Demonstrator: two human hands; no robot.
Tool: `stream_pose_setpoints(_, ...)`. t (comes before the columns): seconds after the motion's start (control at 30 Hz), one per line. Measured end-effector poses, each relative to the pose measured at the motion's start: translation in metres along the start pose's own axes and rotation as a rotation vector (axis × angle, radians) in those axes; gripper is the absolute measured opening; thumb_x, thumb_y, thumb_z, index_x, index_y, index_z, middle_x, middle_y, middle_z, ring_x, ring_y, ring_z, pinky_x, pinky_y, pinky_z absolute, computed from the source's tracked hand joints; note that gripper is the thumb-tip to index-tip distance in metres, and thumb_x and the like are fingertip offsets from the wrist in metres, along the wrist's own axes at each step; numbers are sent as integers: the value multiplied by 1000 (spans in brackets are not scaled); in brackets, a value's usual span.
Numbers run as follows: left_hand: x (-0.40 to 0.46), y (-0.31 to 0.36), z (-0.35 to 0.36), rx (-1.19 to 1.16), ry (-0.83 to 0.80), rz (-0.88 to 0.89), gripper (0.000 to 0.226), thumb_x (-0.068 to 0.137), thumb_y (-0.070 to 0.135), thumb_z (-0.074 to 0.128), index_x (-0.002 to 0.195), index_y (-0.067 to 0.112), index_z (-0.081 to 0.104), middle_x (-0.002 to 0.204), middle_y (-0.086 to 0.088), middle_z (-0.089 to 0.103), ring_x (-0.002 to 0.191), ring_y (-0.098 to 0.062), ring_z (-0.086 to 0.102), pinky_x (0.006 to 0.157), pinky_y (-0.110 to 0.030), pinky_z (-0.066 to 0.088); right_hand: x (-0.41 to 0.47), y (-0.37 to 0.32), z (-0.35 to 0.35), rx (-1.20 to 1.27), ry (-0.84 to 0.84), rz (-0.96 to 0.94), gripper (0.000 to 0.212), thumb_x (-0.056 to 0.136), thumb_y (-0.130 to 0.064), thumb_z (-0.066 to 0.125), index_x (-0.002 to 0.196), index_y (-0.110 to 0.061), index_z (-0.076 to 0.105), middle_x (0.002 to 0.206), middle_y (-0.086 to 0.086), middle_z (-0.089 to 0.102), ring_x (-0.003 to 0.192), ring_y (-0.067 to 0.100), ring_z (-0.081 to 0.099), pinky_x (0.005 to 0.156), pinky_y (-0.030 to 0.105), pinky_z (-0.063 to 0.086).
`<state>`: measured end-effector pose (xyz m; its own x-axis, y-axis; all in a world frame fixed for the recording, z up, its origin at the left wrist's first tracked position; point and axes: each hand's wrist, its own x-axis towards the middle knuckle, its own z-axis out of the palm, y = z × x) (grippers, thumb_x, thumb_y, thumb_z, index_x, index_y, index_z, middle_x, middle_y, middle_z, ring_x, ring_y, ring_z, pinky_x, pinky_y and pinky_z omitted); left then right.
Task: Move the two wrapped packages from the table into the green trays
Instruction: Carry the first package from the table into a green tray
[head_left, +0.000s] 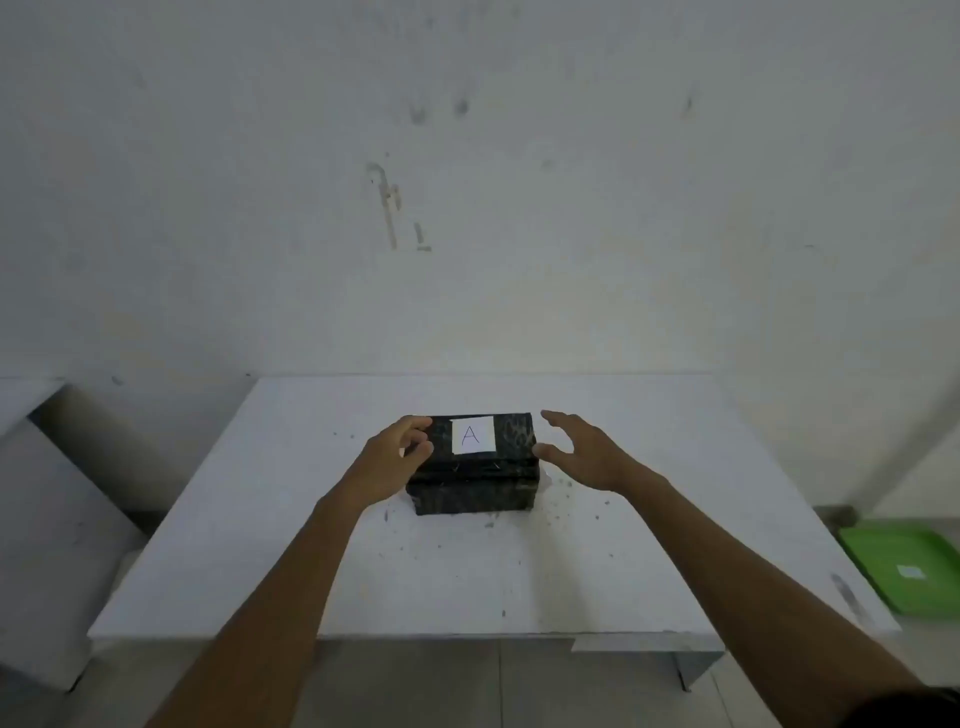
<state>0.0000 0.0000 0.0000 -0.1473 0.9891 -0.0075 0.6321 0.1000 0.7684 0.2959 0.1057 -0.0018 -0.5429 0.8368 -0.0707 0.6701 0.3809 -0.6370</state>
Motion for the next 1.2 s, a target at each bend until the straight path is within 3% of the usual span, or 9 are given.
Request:
stream_pose_setpoints(0.27, 33, -35, 19, -217, 108, -131, 46, 97, 25, 57, 141, 19, 46, 144, -8, 53, 134, -30, 49, 109, -42, 43, 37, 19, 43, 290, 119, 137, 75, 94, -50, 64, 157, -25, 33, 160, 4, 41, 147, 23, 39, 116, 41, 36)
stream_pose_setpoints(0.43, 68, -68, 34, -272, 121, -180, 60, 97, 28, 58, 151, 22, 33, 160, -1, 34, 145, -28, 36, 112, -39, 36, 76, 36, 73, 415, 158, 194, 80, 94, -47, 66, 160, -23, 28, 162, 5, 38, 148, 25, 37, 118, 48, 38)
stream_pose_setpoints(0.53, 85, -87, 45, -315, 104, -218, 68, 95, 28, 61, 154, 23, 27, 163, -2, 28, 148, -28, 31, 115, -41, 35, 98, 44, 89, 455, 183, 203, 83, 93, -46, 67, 160, -21, 26, 162, 4, 37, 148, 25, 38, 118, 45, 38)
stream_pose_setpoints(0.63, 97, -99, 56, -337, 83, -227, 75, 93, 27, 64, 155, 23, 22, 160, -3, 32, 145, -26, 36, 115, -48, 39, 115, 53, 101, 514, 224, 234, 86, 93, -43, 69, 162, -22, 21, 164, 3, 35, 145, 19, 39, 110, 30, 39)
stream_pose_setpoints(0.7, 103, -103, 62, -348, 91, -214, 79, 92, 28, 65, 156, 25, 19, 161, 0, 30, 146, -21, 35, 115, -42, 38, 120, 58, 107, 565, 241, 248, 86, 93, -41, 70, 161, -25, 20, 163, 4, 35, 140, 14, 41, 105, 28, 41)
stream_pose_setpoints(0.83, 111, -108, 72, -408, 129, -213, 83, 91, 29, 66, 156, 32, 15, 162, 4, 27, 145, -16, 34, 109, -32, 38, 126, 66, 116, 666, 272, 261, 82, 93, -38, 71, 159, -28, 24, 160, 6, 38, 138, 23, 48, 109, 44, 50)
stream_pose_setpoints(0.97, 112, -105, 76, -450, 172, -226, 82, 91, 25, 67, 155, 33, 16, 158, 3, 32, 135, -13, 41, 98, -25, 43, 127, 62, 119, 737, 300, 271, 78, 94, -33, 71, 157, -29, 26, 156, 4, 42, 135, 25, 52, 107, 49, 52)
stream_pose_setpoints(1.1, 107, -91, 73, -454, 199, -197, 81, 91, 24, 66, 155, 33, 16, 159, 0, 33, 139, -20, 41, 106, -36, 46, 119, 56, 110, 779, 354, 250, 75, 94, -31, 71, 156, -28, 29, 153, 7, 45, 134, 27, 53, 106, 52, 52)
stream_pose_setpoints(1.2, 102, -73, 73, -445, 198, -166, 80, 92, 26, 66, 155, 32, 16, 157, -1, 34, 136, -20, 44, 101, -32, 50, 102, 52, 97, 820, 403, 237, 69, 94, -30, 71, 153, -30, 34, 151, 8, 47, 134, 27, 54, 103, 52, 54)
